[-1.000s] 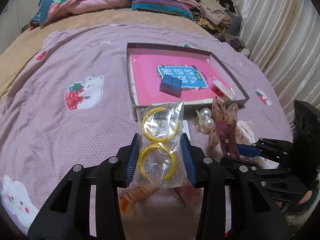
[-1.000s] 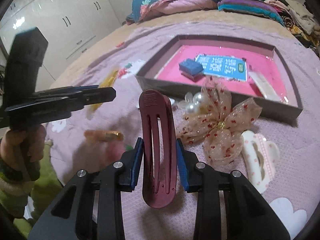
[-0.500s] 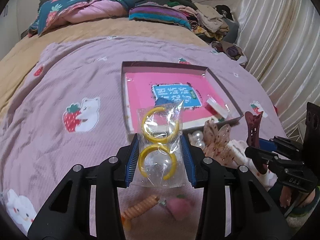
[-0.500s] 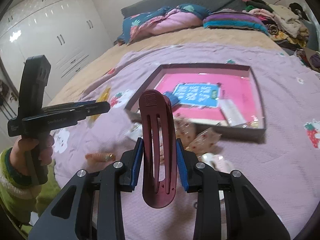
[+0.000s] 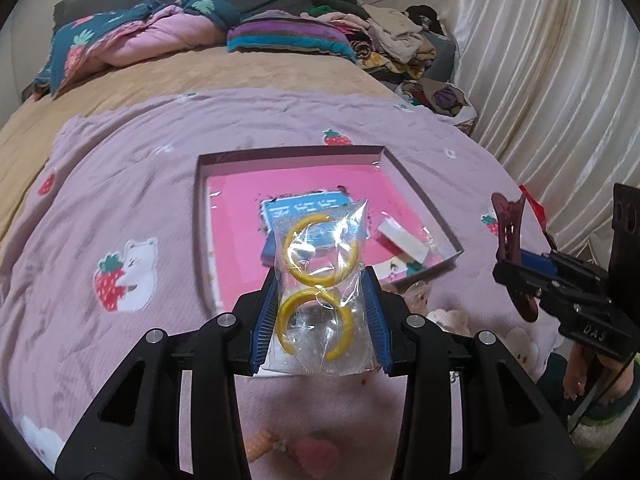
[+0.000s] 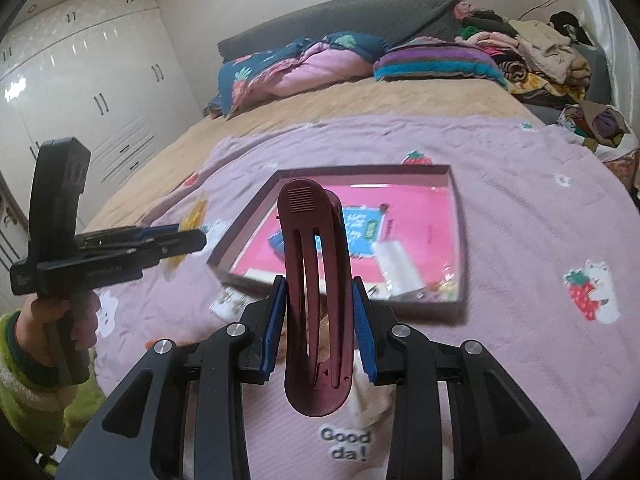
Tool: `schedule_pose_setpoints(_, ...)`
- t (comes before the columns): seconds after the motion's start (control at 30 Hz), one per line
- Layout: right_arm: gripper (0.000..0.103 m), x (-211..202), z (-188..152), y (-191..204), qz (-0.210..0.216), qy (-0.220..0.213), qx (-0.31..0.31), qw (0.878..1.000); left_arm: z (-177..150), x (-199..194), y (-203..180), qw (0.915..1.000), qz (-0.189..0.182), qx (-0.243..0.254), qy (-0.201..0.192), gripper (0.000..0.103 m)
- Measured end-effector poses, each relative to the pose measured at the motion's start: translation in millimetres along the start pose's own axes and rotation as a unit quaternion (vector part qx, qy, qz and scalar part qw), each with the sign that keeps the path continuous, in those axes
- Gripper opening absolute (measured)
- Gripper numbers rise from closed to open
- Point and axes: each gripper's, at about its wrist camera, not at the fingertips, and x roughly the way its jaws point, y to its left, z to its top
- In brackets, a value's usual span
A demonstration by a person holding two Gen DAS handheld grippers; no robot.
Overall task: Organize jewelry
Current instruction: 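Carry the rings bag into the tray with the left tool while the right tool places the maroon clip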
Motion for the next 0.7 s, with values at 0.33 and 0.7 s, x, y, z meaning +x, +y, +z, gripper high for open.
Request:
schedule_pose_setpoints(0.33, 0.031, 0.0, 19.3, -25.3, -0.023, -0.017, 0.008, 1.0, 15.9, 22.4, -18.0, 0.9998, -0.01, 0.018, 0.007, 0.032)
schedule_pose_setpoints(0.7, 0.031, 15.1, 42.5, -47.7, -0.035, -0.027, 0.017, 0.999, 24.8, 56.5, -28.2, 0.9992, -0.014, 0.029, 0.023, 0.032)
